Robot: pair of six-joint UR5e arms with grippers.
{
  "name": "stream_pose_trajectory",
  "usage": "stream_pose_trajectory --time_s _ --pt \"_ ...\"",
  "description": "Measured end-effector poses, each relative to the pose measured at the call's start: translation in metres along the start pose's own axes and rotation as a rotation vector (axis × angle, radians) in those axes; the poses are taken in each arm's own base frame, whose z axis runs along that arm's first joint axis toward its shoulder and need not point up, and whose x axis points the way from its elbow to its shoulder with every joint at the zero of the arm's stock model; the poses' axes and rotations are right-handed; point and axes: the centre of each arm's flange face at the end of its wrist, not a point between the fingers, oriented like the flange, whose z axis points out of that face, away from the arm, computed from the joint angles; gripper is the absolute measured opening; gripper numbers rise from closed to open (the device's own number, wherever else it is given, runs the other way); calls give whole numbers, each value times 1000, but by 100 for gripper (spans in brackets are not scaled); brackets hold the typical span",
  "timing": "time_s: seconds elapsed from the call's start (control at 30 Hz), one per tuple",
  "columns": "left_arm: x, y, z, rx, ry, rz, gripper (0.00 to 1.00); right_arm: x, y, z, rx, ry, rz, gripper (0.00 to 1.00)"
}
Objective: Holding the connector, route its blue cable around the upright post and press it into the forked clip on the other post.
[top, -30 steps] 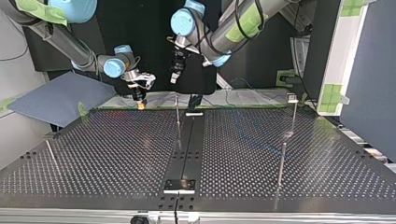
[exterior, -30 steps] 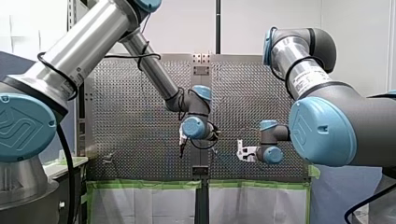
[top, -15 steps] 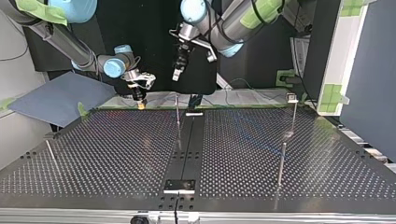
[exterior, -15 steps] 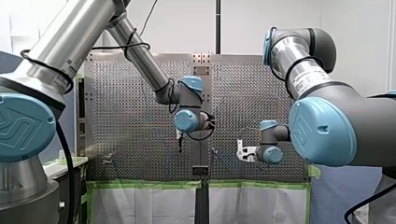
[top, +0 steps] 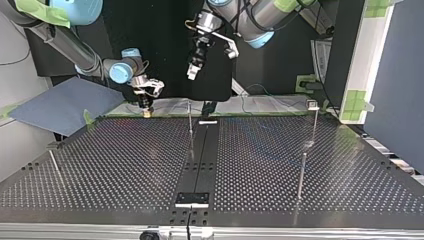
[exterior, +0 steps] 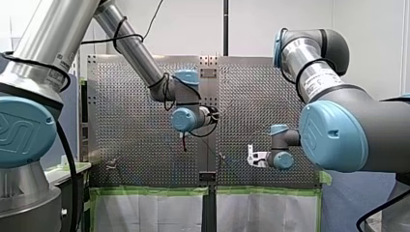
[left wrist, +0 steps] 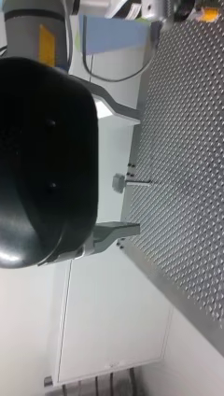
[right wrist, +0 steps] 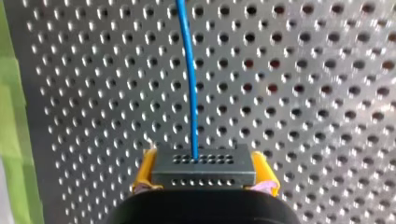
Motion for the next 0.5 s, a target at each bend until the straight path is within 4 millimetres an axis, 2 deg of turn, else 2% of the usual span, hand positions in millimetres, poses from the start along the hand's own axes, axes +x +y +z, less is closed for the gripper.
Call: stream_pose_trajectory --time_s 0.23,0.5 --pt "-13 4 -25 5 -8 -11 100 11 13 0 -42 9 -6 0" --pt "-24 11 -53 10 -7 -13 100 50 25 0 -76 43 -7 0"
